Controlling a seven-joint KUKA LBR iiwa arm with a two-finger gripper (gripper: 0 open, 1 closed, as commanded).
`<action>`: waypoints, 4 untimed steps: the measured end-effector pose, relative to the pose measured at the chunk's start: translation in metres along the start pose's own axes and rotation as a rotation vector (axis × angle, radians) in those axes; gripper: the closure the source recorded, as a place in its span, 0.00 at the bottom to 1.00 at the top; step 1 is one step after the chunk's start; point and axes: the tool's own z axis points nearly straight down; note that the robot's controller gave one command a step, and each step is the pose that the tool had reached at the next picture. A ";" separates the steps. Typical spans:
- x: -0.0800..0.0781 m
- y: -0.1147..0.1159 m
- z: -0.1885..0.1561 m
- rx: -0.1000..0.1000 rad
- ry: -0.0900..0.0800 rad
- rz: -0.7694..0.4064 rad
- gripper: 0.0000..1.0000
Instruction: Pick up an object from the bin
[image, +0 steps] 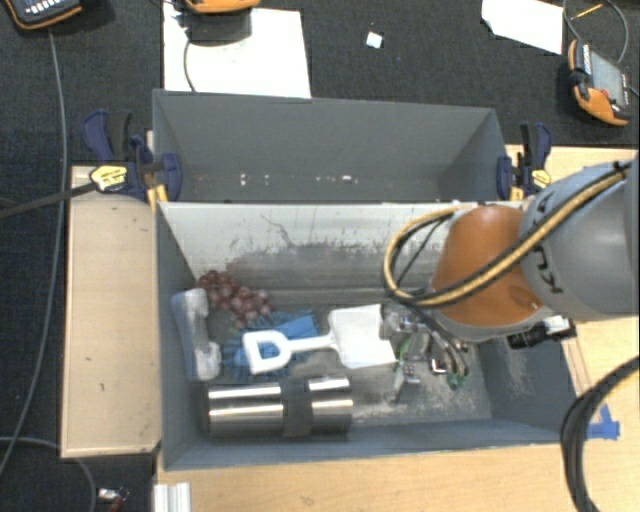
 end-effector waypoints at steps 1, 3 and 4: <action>-0.010 0.009 0.019 -0.005 -0.008 0.272 0.00; 0.008 0.009 0.018 -0.005 -0.002 0.258 1.00; 0.008 0.009 0.018 -0.005 -0.002 0.258 1.00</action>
Offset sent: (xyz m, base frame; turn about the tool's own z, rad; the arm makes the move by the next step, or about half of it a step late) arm -0.0098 -0.0228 -0.0131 0.0958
